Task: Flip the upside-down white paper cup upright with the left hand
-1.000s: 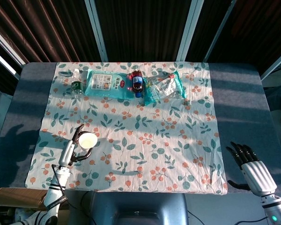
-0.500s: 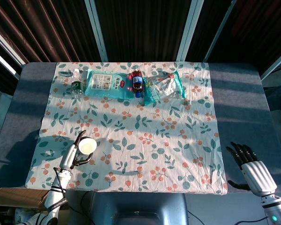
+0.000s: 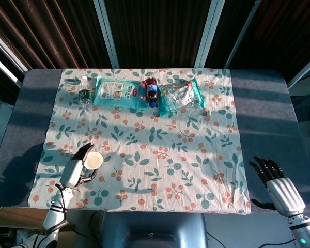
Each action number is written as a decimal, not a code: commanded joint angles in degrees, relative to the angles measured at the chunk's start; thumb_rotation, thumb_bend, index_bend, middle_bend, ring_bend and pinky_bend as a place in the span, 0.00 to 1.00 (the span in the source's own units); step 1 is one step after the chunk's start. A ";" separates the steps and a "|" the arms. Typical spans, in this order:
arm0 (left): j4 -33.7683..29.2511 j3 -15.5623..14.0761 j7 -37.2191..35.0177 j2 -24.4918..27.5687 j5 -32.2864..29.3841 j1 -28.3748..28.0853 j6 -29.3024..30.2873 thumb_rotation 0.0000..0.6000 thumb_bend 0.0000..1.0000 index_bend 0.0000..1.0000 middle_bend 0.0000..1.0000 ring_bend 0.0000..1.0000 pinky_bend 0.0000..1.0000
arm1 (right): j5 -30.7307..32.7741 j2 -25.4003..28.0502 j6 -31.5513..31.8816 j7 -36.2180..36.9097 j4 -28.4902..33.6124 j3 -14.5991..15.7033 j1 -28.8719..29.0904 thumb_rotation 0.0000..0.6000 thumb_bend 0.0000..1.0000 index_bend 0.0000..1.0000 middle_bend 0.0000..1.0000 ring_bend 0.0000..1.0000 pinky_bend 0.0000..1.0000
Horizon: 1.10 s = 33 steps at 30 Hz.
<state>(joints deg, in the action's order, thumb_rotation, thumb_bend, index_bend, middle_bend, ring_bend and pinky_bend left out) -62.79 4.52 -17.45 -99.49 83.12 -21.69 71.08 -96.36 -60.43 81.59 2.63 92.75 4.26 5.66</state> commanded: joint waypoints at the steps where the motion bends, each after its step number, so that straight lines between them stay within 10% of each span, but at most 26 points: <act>1: -1.57 -0.70 3.29 1.53 0.93 0.17 0.97 1.00 0.39 0.00 0.00 0.00 0.14 | -0.02 -0.05 0.05 0.02 -0.09 -0.01 -0.03 1.00 0.18 0.00 0.00 0.00 0.14; 13: -8.09 0.81 16.49 8.42 2.19 1.04 6.64 1.00 0.38 0.00 0.00 0.00 0.13 | -0.11 0.00 0.17 0.03 -0.05 0.07 -0.11 1.00 0.18 0.00 0.00 0.00 0.14; 21: -19.27 0.18 33.01 23.21 2.06 3.69 9.32 1.00 0.38 0.09 0.06 0.00 0.11 | 0.12 -0.28 0.11 -0.55 -0.06 -0.04 -0.15 1.00 0.18 0.00 0.00 0.00 0.14; 33: -24.26 -4.92 32.57 31.85 0.69 10.90 11.49 1.00 0.38 0.13 0.09 0.02 0.11 | 0.26 -0.88 -0.30 -2.17 -0.13 0.01 -0.16 1.00 0.18 0.00 0.00 0.00 0.14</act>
<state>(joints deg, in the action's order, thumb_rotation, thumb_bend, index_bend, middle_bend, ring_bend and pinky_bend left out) -87.49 0.11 15.23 -67.74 83.88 -11.42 82.11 -96.13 -61.27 81.33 0.52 92.62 4.27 5.50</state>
